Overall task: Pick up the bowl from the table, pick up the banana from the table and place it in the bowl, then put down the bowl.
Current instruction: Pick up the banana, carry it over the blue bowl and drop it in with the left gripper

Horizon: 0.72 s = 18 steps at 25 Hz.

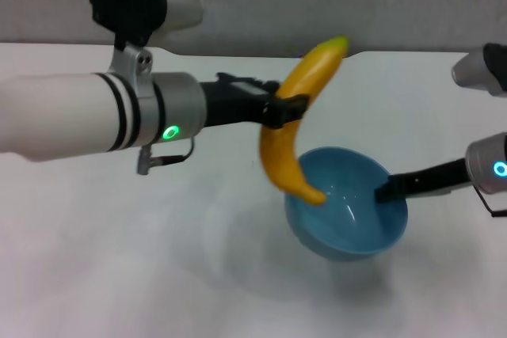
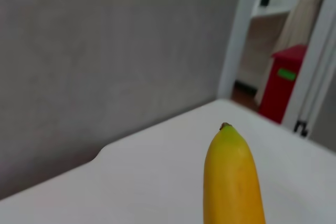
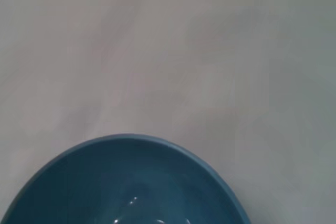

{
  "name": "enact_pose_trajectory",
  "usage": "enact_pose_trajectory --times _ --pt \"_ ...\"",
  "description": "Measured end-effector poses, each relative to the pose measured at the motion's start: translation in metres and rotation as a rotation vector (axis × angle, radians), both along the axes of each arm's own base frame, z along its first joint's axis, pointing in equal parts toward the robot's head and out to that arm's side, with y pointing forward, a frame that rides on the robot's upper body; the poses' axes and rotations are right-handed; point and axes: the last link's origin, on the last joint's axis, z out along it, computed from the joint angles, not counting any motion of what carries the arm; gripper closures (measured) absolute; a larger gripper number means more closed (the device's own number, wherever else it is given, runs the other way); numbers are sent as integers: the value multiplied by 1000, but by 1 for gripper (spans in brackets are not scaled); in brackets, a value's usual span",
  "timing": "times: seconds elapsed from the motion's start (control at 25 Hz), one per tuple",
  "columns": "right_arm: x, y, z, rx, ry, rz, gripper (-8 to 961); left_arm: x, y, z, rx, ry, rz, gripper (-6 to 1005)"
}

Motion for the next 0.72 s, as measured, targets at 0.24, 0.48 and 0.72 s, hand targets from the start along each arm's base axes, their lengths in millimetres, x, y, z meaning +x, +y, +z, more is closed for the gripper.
enact_pose_trajectory --times 0.24,0.48,0.72 --pt "-17 9 -4 -12 -2 39 919 10 -4 -9 -4 -49 -19 523" --pt "-21 10 -6 -17 4 47 920 14 -12 -30 0 -50 -52 522" --pt "-24 10 -6 -22 6 54 920 6 -10 -32 43 -71 -32 522"
